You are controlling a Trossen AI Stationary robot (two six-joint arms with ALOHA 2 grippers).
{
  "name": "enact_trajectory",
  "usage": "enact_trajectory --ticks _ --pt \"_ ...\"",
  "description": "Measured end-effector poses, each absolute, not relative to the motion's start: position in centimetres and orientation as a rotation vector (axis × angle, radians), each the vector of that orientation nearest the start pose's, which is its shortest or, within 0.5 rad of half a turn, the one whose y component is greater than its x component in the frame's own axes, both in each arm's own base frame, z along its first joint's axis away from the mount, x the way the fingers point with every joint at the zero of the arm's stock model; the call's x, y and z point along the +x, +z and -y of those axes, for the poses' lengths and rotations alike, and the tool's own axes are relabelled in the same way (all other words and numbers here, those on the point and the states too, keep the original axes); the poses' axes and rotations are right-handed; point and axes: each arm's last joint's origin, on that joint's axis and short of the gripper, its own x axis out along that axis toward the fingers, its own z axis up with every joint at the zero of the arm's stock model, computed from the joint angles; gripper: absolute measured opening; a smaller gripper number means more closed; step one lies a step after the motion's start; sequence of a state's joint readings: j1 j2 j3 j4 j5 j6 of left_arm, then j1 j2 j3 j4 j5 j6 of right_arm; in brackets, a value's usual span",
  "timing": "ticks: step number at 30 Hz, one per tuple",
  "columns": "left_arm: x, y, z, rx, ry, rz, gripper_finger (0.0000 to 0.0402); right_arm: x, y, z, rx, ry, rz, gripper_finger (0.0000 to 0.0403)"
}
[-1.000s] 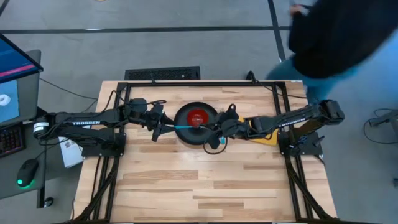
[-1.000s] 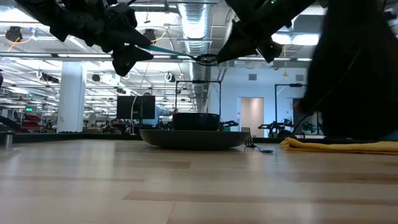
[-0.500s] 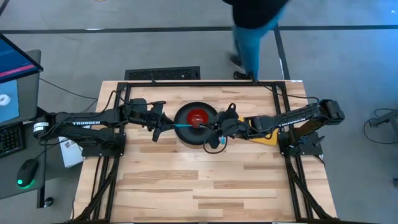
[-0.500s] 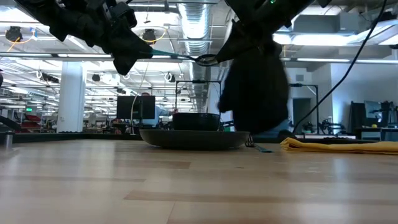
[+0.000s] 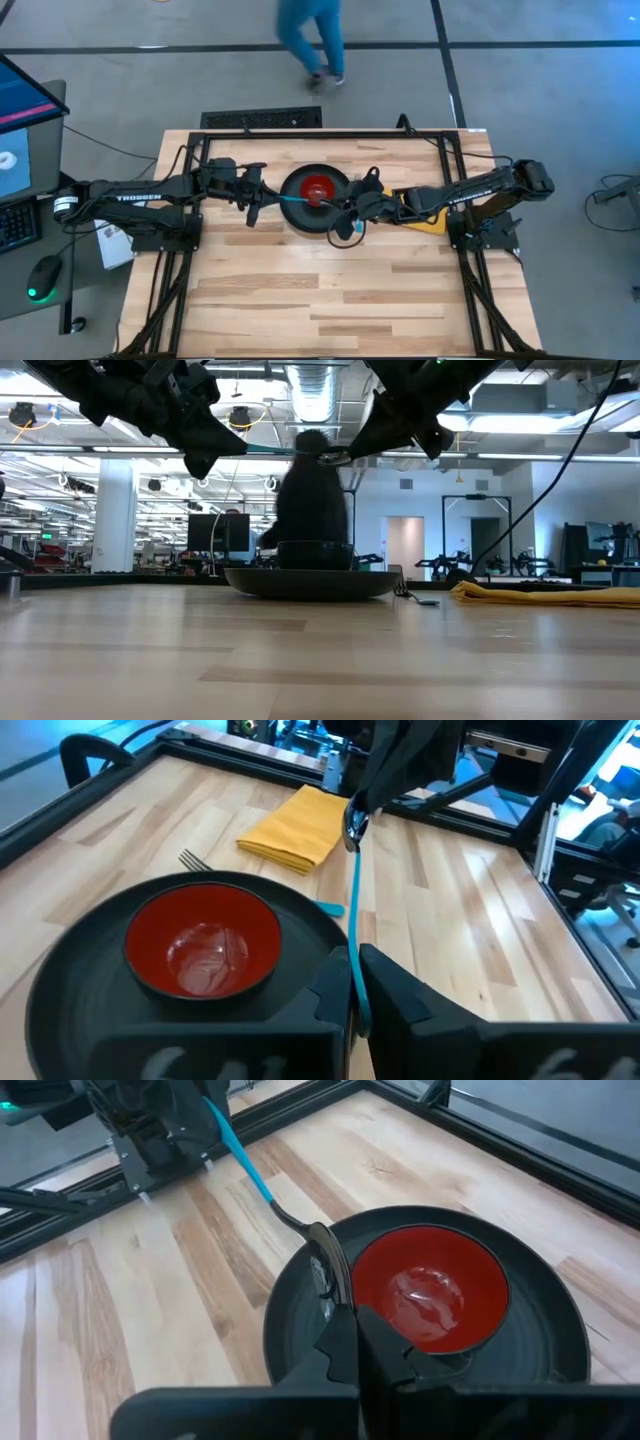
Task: Set table place
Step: Put the blue spoon on the red bowl
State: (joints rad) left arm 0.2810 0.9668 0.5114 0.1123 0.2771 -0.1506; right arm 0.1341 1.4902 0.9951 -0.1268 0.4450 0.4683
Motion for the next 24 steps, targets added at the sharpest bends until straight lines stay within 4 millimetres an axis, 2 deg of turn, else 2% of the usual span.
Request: enact_trajectory --ticks 9,14,19,24 --pt "20.08 23.52 -4.97 -0.23 0.025 -0.324 0.0001 31.79 24.83 -3.06 0.273 -0.431 -0.513 0.0021" --pt "20.09 23.55 -4.97 -0.226 0.024 -0.322 0.0 31.8 24.83 -3.09 0.285 -0.425 -0.514 0.0041" --pt "20.11 23.63 -4.95 -0.224 0.019 -0.314 0.0 31.82 24.8 -3.2 0.308 -0.392 -0.523 0.0077" --pt "20.11 23.68 -4.92 -0.228 0.004 -0.32 0.0 31.71 24.6 -3.29 0.313 -0.363 -0.557 0.0142"
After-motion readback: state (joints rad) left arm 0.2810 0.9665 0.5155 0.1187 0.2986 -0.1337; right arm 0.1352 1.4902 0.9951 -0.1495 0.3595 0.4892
